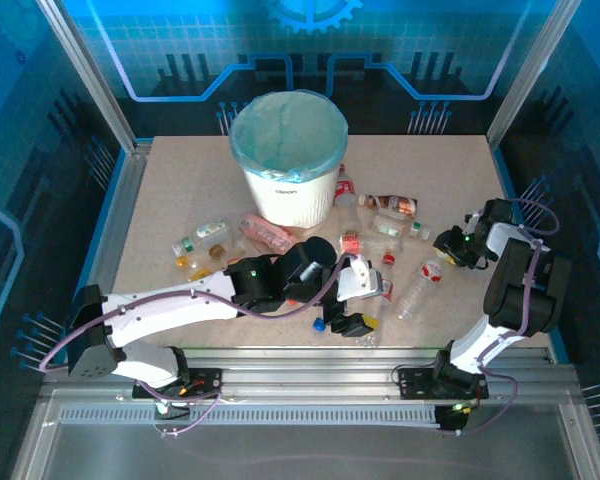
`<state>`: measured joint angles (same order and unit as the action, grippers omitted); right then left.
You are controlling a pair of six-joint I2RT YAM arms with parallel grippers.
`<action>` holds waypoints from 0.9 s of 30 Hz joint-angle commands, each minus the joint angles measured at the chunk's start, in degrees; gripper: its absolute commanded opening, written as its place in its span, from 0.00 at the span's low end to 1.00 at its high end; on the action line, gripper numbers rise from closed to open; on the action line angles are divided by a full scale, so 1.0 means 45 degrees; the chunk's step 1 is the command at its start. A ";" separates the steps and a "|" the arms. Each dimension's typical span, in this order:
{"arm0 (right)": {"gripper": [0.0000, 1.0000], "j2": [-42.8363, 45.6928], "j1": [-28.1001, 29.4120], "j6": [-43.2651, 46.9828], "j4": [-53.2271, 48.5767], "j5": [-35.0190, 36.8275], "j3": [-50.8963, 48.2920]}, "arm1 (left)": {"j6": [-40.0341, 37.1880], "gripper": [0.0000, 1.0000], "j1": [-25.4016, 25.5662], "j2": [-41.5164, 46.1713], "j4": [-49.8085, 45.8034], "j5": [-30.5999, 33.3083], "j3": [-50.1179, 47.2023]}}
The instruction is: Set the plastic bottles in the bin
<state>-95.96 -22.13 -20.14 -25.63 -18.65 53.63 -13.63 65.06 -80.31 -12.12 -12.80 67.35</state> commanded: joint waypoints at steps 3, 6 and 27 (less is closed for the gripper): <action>0.34 0.1033 0.0055 -0.0011 -0.0180 -0.0265 -0.0102 | 0.0123 0.86 0.0110 -0.0121 0.0112 -0.0259 0.0304; 0.33 0.1587 0.0035 -0.0035 -0.0262 -0.0073 -0.0234 | 0.0214 0.86 0.0097 -0.0175 0.0125 -0.0225 0.0396; 0.20 0.4470 -0.0180 0.0199 -0.1246 0.0163 -0.0374 | 0.1289 0.87 0.0103 0.0213 0.0743 0.0247 0.0289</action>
<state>-78.46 -22.31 -19.90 -28.69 -18.57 52.07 -9.80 65.06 -80.73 -10.76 -12.67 69.21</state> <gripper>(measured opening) 0.314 0.866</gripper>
